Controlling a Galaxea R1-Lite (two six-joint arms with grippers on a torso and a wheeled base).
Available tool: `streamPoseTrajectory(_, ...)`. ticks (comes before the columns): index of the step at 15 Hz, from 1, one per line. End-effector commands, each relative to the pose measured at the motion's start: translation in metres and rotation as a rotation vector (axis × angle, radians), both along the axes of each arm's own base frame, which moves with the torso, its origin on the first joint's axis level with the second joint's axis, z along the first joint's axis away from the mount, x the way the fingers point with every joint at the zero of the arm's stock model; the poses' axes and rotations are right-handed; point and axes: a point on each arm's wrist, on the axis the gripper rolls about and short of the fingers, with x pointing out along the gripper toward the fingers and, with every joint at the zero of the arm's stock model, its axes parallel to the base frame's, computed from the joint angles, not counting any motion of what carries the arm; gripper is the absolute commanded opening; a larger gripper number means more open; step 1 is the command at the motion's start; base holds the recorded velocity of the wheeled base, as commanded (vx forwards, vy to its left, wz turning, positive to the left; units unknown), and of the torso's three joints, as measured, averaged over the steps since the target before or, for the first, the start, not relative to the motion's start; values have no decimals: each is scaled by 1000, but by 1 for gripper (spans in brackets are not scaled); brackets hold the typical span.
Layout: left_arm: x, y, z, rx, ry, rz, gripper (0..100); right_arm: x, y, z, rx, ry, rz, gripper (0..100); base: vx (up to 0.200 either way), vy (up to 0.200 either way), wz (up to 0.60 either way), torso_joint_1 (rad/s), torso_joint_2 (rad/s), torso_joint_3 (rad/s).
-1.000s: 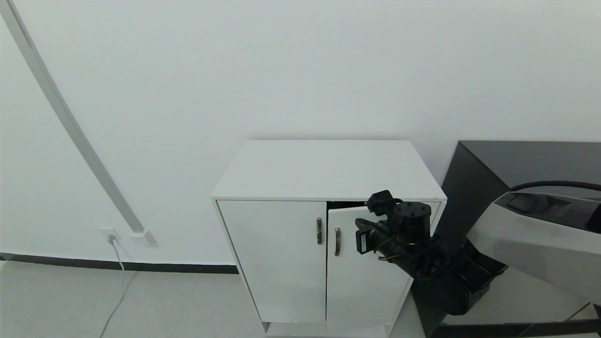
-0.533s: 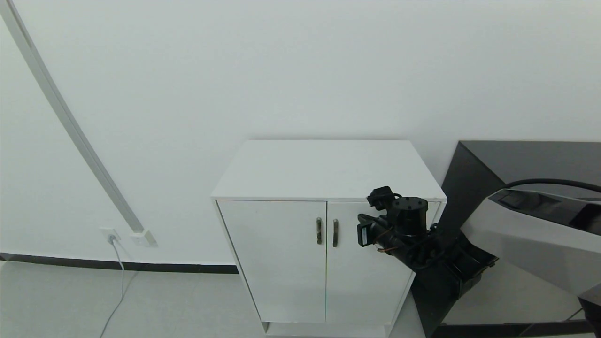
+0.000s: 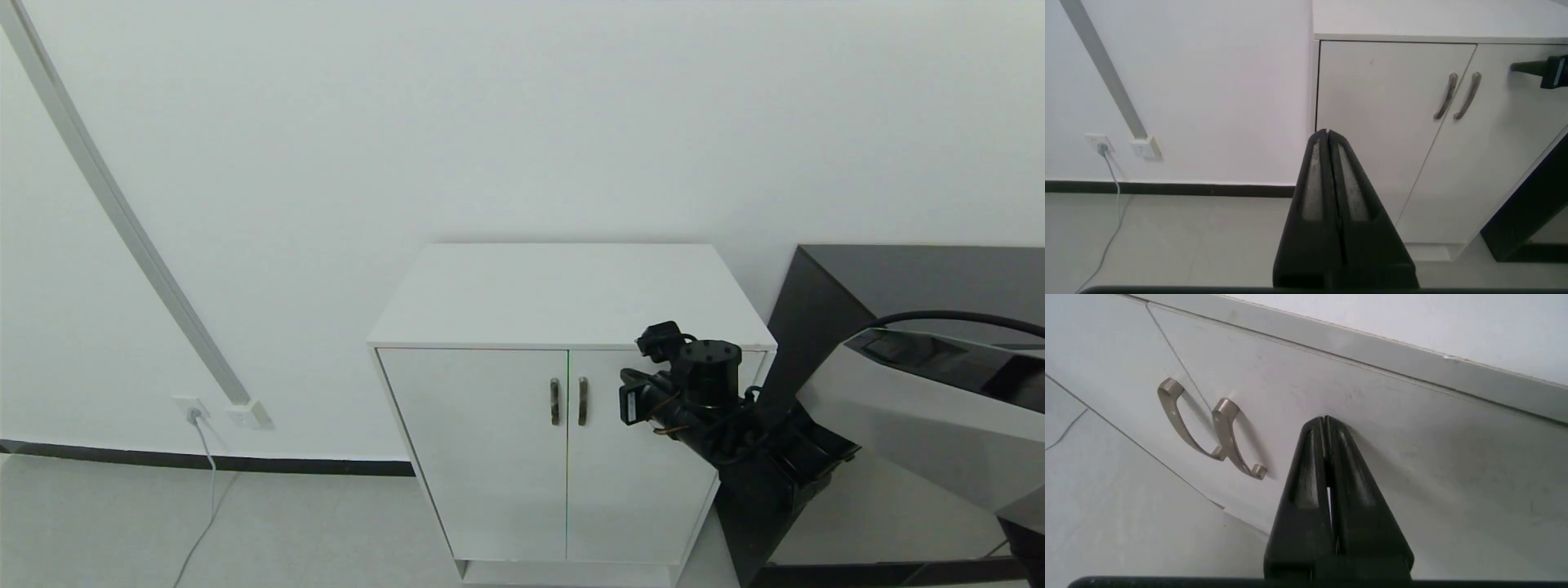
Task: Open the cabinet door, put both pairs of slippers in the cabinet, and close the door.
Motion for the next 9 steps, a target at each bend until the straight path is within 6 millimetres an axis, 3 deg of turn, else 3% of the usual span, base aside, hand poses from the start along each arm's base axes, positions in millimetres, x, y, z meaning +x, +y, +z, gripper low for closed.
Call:
streamPoseTrajectory(1, 0, 0, 0, -1, 0, 2, 0, 1, 1, -2, 0, 0, 1, 0, 0, 0, 0, 0, 0, 0)
streamPoseTrajectory(5, 0, 0, 0, -1, 0, 2, 0, 1, 1, -3, -2, 3, 1, 0, 0, 0, 0, 0, 0, 0)
streamPoseTrajectory(9, 0, 0, 0, -1, 1, 2, 0, -14, -9, 16, 5, -8, -5, 0, 0, 0, 0, 0, 0, 0)
